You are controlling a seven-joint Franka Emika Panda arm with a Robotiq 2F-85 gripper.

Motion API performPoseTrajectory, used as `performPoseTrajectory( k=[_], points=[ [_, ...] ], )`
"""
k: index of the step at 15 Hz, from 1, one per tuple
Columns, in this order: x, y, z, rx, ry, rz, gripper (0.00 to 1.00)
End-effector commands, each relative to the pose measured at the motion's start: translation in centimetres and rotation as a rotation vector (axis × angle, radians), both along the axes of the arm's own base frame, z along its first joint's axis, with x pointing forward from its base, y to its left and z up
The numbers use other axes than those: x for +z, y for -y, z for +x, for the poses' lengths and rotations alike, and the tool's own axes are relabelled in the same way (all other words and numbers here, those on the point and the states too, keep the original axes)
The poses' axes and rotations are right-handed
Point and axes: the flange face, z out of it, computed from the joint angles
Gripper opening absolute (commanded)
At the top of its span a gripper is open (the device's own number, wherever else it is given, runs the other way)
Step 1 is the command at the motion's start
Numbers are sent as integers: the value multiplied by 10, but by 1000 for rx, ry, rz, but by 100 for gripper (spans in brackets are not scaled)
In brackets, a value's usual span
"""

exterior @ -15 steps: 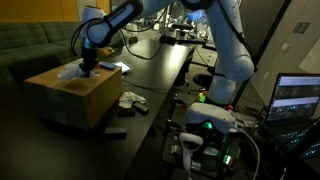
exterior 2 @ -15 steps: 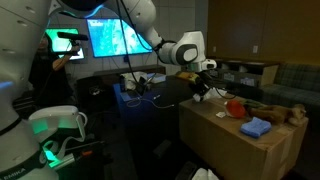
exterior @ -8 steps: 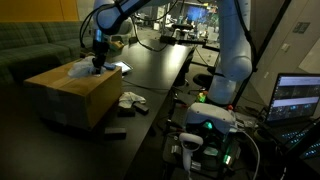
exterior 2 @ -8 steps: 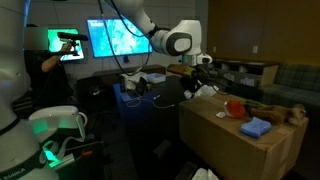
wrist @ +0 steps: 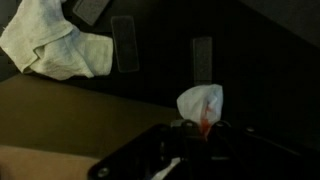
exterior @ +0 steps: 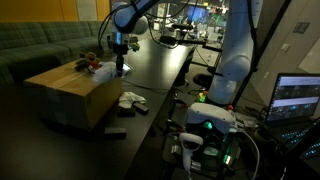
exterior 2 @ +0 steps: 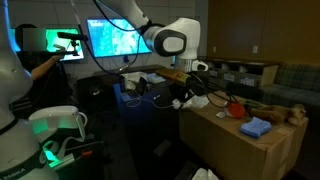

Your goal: Put the white towel on the table, then the blue sponge on the box, the right duster on the table, the moose doll on the box, the duster on the table, the turnip plushie on the box, the plastic on the table and finally the first left duster on the box

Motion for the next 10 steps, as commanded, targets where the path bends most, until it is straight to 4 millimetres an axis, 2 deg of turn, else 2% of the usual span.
performPoseTrajectory(
  k=[1,5,10],
  points=[
    [-16,19,-33,34,-52,10,11],
    [-71,24,-54,26,-101,-47,10],
    [-141,3,-69,26,-97,-85,11]
  ],
)
